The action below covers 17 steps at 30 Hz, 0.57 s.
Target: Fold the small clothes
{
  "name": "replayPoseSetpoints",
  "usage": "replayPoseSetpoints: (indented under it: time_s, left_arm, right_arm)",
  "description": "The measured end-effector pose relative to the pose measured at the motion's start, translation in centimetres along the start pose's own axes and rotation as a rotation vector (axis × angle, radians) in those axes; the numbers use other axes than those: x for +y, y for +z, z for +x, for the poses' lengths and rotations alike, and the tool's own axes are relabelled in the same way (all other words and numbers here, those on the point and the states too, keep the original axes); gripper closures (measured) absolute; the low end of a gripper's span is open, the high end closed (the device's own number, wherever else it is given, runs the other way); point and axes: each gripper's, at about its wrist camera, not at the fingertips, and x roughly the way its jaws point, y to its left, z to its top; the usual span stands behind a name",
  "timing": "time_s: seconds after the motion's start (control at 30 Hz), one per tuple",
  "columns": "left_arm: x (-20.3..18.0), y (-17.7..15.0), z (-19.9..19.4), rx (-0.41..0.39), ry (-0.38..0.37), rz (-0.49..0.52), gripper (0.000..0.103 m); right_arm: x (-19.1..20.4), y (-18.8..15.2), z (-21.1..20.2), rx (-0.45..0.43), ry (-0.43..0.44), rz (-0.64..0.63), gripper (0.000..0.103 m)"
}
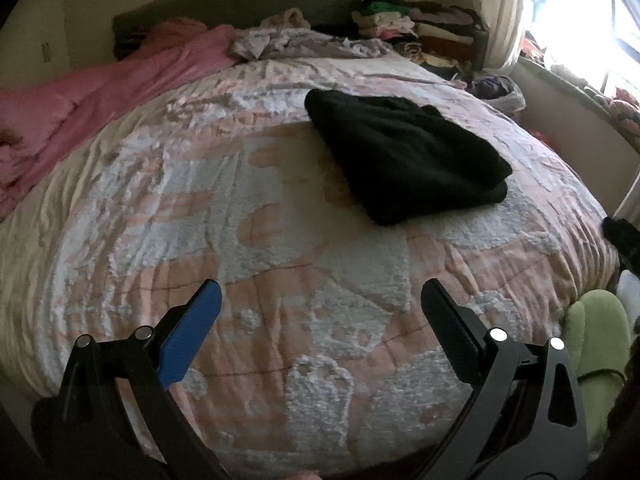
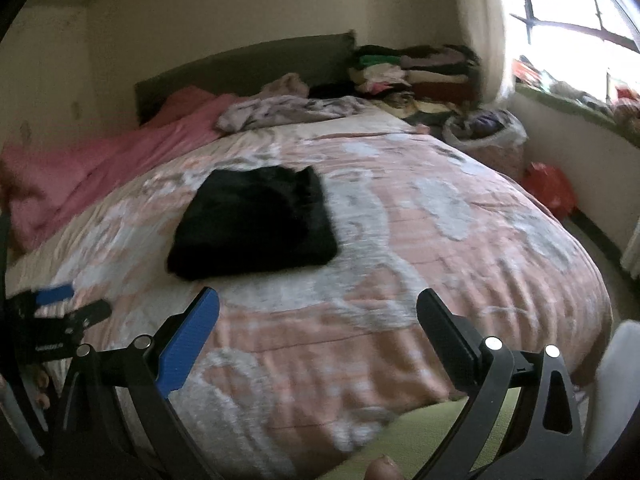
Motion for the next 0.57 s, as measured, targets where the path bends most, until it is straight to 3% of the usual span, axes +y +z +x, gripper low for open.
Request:
replayPoseSetpoints:
  time_s: [0.1,0.17,0.27,0.43,0.5,0.57]
  left_arm:
    - [2.0,0.3,0.7,0.028,0.077,-0.053,0.01]
    - [4.2,0.7,1.0,0.028,0.156,-0.084,0.01]
    - [8.5,1.6,0.8,0.012,0.215,-0.154,0.01]
    - [22.1,3.0,2.0,0.059,0.391,-0.362,0.01]
    - [28.7,3.1,3.0,0.111,0.476,-0.444,0.01]
    - [34.2,2.9,3.9,0.144,0.55,-0.516,0.01]
  right_arm:
    - [-4.0,0.7,-1.5,-0.033,-0.067,0.087,0.005]
    - [-8.2,1.1,-3.3,-0.07,-0.146,0.166,0.005]
    - [-15.2,1.2,-6.9,-0.135,-0.302,0.292,0.005]
    - [-27.9,-1.1,-12.8,-0.171,-0.657,0.432,0.005]
    - [-33.5,-3.3,-13.9,-0.087,-0.817,0.498,0.005]
    - [-37.6,-5.8,-14.4,-0.019,-0.891,0.558,0.005]
